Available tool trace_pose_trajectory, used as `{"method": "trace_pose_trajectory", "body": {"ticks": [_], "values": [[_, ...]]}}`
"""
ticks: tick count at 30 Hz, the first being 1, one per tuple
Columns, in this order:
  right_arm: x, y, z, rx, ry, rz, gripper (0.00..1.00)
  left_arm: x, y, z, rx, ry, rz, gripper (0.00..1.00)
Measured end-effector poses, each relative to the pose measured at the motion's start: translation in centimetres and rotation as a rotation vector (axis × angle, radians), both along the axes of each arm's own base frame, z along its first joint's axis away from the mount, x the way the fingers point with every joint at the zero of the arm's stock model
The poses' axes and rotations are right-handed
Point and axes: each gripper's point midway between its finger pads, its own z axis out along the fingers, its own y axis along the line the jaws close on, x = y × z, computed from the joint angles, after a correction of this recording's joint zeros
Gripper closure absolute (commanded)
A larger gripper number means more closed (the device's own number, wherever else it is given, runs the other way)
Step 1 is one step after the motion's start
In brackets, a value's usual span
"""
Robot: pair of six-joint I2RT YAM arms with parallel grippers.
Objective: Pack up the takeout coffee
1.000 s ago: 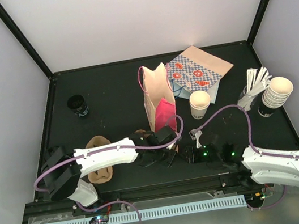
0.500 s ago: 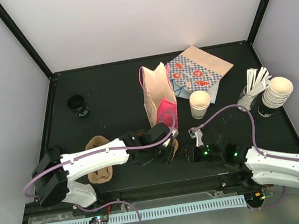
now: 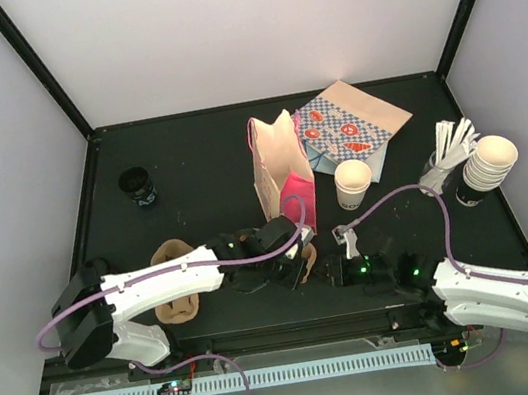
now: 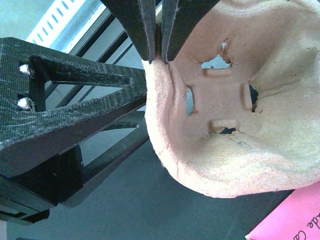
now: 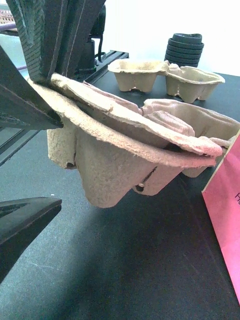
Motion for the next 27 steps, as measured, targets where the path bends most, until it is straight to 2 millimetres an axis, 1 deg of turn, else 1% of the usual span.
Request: {"method": "trace_pose_trajectory", "body": {"ticks": [9, 16, 22, 24, 27], "values": [[0.1, 0.2, 0.3, 0.018, 0.006, -0.008, 0.61, 0.1, -0.1, 0.4, -0.023, -0.002, 0.002, 0.97], [0.2, 0.1, 0.5, 0.024, 0.012, -0.019, 0.62, 0.1, 0.0, 0.3, -0.026, 0.002, 0.010, 0.97], [0.3, -0.5, 1.6, 0.046, -0.010, -0.051, 0.62, 0.2, 0.2, 0.2, -0.032, 0.003, 0.018, 0.97], [0.4, -0.6, 2.1, 0.061, -0.024, -0.056, 0.62, 0.2, 0.2, 0.2, -0.035, 0.004, 0.019, 0.97], [0.5, -0.6, 2.3, 0.068, -0.031, -0.058, 0.62, 0.2, 0.2, 0.2, -0.036, 0.008, 0.019, 0.97]]}}
